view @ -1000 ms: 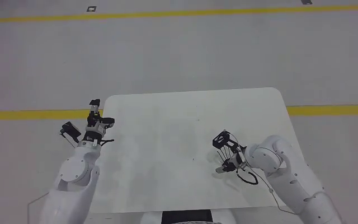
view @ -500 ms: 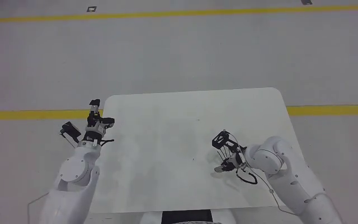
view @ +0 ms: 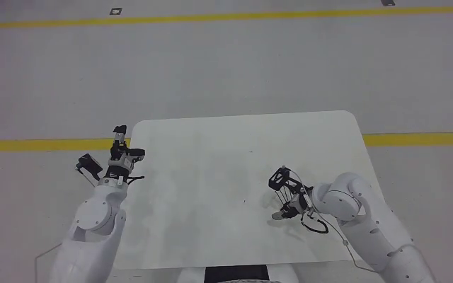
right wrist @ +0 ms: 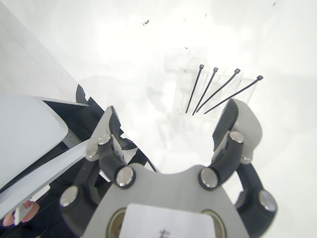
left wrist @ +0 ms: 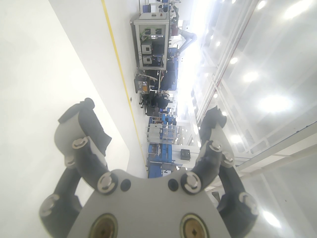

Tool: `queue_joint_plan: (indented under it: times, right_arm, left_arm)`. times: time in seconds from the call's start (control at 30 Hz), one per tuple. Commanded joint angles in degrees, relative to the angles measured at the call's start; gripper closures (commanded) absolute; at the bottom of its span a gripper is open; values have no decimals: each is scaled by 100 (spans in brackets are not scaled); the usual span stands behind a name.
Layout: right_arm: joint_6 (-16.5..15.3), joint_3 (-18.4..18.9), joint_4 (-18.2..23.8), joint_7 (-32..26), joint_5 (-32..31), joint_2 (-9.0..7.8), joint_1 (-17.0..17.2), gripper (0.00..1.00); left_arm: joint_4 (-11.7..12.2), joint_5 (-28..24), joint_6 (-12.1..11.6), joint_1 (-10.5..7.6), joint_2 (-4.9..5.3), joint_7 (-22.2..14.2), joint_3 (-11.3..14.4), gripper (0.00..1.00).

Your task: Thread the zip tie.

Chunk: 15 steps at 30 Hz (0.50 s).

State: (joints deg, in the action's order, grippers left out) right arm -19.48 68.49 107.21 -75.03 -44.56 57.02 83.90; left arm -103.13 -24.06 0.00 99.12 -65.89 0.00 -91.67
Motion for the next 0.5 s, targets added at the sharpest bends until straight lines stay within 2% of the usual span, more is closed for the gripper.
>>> queue_joint_plan:
  times: [0.0,0.17,0.2,0.23,0.27,0.47]
  right_arm:
    - [9,-2,11,179,-101,-3,41,0]
    - [17,-14,80,295,-242,-36,143,2]
    - [11,-14,87,291,-244,-42,150,25]
    - [0,-15,94,288,-247,-48,157,41]
    - [0,-16,103,289,-252,-54,162,51]
    - [0,19,175,339,-253,-107,216,58]
  left_arm:
    - [0,0,0,0,0,0,0,0]
    - [0,0,0,0,0,0,0,0]
    - [0,0,0,0,0,0,0,0]
    - [0,0,0,0,0,0,0,0]
    - [0,0,0,0,0,0,0,0]
    - [0,0,0,0,0,0,0,0]
